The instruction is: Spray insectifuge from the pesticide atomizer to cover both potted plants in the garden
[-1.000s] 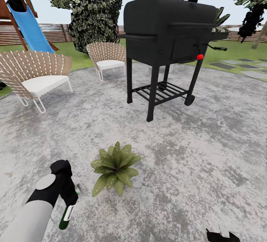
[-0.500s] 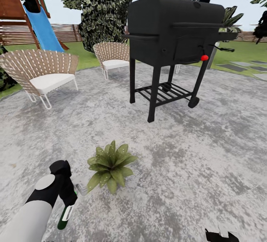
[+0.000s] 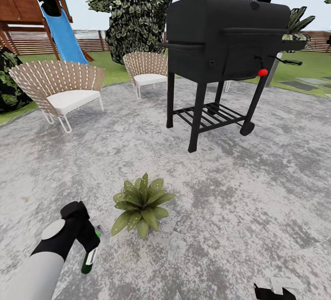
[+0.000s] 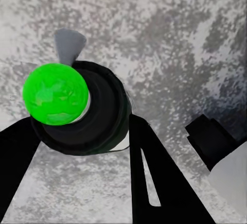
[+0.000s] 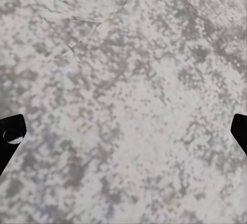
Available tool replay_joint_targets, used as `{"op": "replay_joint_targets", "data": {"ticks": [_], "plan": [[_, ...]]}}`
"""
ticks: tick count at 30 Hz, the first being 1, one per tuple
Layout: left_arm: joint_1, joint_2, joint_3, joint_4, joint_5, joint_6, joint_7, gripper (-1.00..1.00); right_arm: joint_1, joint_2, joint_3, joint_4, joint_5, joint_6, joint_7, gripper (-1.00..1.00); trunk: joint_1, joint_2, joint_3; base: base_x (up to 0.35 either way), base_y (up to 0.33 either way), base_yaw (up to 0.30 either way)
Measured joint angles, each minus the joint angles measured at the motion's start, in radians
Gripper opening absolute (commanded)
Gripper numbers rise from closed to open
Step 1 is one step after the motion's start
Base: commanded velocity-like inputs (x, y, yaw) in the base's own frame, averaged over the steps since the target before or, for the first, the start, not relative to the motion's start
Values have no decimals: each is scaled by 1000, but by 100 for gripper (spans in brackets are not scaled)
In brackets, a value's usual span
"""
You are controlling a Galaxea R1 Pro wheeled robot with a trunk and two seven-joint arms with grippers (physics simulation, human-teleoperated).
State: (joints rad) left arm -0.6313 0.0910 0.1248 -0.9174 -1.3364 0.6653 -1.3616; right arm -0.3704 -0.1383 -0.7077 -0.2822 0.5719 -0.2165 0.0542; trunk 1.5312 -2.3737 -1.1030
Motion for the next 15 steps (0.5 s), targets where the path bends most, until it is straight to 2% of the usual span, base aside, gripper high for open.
{"op": "replay_joint_targets", "data": {"ticks": [3, 6, 8, 11, 15], "plan": [[13, 4, 7, 9, 31, 2, 76, -100, 0, 0, 0, 0, 0, 0, -1, 100, 0, 0, 0, 0, 0, 13], [67, -2, 45, 16, 68, -2, 122, -100, 0, 0, 0, 1, 0, 0, -1, 100, 0, 0, -2, 0, 0, 120], [91, -1, 58, 17, 93, -6, 156, -100, 0, 1, 0, 1, -1, -1, -2, 100, 0, 0, -4, 0, 0, 161], [102, 0, 61, 17, 116, -7, 174, -100, 0, 1, 0, 0, -1, -1, -2, 100, 0, 0, -8, 0, 0, 165], [105, -3, 65, 2, 124, -1, 183, -100, 0, 0, 0, 0, -1, -1, -3, 100, 0, 0, -10, 0, 0, 46]]}}
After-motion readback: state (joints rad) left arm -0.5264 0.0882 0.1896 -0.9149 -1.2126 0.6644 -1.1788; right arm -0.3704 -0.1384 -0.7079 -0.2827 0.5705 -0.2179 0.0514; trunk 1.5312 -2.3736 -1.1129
